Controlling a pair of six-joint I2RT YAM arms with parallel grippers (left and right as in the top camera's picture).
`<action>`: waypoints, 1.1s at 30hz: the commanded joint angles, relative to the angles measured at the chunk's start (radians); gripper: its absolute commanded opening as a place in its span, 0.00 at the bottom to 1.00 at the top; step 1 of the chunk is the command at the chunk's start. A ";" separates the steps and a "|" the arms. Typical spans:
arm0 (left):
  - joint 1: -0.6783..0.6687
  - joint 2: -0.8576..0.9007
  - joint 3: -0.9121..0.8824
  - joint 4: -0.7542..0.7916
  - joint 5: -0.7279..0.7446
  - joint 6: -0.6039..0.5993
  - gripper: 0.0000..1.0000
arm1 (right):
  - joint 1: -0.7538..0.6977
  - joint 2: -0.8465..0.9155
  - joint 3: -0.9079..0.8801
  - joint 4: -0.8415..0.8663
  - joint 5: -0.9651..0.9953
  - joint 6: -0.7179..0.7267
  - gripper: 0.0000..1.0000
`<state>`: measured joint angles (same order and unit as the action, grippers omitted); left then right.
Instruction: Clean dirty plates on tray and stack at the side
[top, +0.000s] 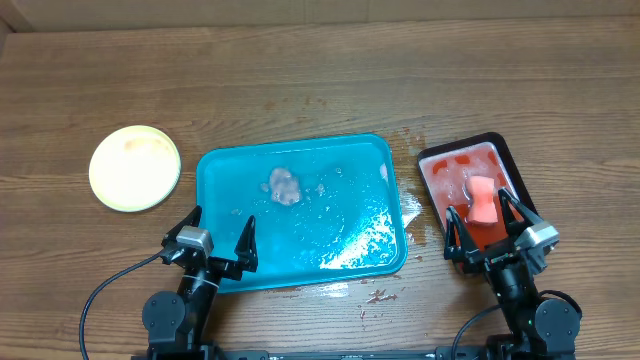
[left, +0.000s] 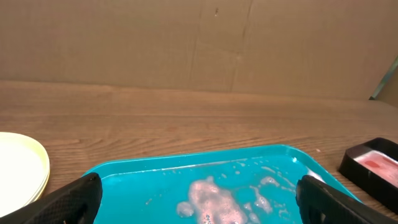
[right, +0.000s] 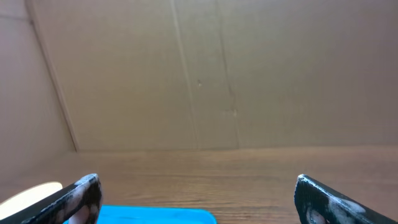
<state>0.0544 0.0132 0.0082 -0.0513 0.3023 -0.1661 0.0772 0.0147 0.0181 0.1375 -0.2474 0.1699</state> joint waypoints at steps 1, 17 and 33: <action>0.006 -0.009 -0.003 0.000 -0.006 -0.014 1.00 | -0.008 -0.012 -0.010 -0.015 -0.024 -0.103 1.00; 0.006 -0.009 -0.003 0.000 -0.006 -0.014 1.00 | -0.005 -0.012 -0.010 -0.200 -0.035 -0.122 1.00; 0.006 -0.009 -0.003 0.000 -0.006 -0.014 1.00 | -0.005 -0.012 -0.010 -0.196 -0.042 -0.185 1.00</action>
<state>0.0544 0.0132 0.0082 -0.0509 0.3023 -0.1661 0.0772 0.0128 0.0181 -0.0677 -0.2848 -0.0048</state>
